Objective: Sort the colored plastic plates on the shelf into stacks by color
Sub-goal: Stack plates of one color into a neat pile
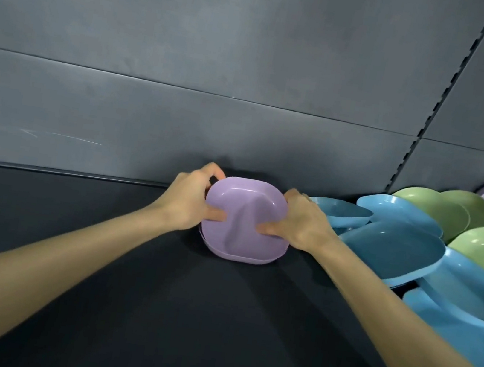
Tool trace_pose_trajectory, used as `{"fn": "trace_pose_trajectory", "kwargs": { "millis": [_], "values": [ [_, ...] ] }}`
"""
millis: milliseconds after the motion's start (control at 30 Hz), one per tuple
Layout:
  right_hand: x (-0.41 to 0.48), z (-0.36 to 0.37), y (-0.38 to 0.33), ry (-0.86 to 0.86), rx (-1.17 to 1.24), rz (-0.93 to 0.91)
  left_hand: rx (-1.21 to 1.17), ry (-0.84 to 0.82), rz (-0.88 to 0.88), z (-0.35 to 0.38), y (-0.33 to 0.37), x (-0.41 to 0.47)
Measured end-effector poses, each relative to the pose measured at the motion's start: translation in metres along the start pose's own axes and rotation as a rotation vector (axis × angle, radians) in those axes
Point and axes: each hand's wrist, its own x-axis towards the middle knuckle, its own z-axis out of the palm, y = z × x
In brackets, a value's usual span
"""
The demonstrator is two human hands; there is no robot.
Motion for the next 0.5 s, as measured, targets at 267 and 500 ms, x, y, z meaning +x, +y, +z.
{"fn": "trace_pose_trajectory", "kwargs": {
  "millis": [267,500],
  "values": [
    [0.004,0.002,-0.010,-0.029,-0.120,-0.103,0.126,-0.082,-0.048,0.000,-0.006,0.007],
    [0.009,0.005,-0.014,-0.100,-0.030,-0.149,0.126,-0.181,-0.076,-0.012,-0.013,0.005]
  ]
}}
